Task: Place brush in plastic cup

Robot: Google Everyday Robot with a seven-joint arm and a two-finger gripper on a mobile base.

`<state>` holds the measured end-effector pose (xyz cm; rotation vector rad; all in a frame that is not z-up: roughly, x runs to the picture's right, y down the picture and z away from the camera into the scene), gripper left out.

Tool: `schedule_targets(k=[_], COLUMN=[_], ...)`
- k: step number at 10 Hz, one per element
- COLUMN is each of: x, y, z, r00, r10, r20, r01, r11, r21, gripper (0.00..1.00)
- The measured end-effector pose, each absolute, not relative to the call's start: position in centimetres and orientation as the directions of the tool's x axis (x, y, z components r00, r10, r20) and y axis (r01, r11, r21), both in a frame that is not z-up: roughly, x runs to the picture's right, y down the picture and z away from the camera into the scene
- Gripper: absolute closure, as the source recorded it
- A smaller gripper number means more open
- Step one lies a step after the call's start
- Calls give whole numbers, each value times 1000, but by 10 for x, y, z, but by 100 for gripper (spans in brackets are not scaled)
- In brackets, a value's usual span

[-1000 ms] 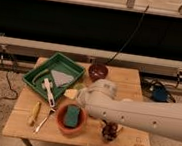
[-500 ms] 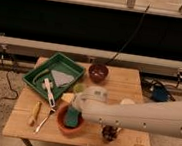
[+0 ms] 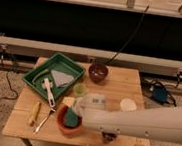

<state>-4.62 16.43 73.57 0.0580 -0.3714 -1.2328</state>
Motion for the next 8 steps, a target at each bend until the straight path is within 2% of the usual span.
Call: schedule_targets(k=[8], x=[-49], y=[164], z=[735], r00=[261], r10=[-935], r20=[238], r01=[912], r11=[320], r21=[256], gripper=[20])
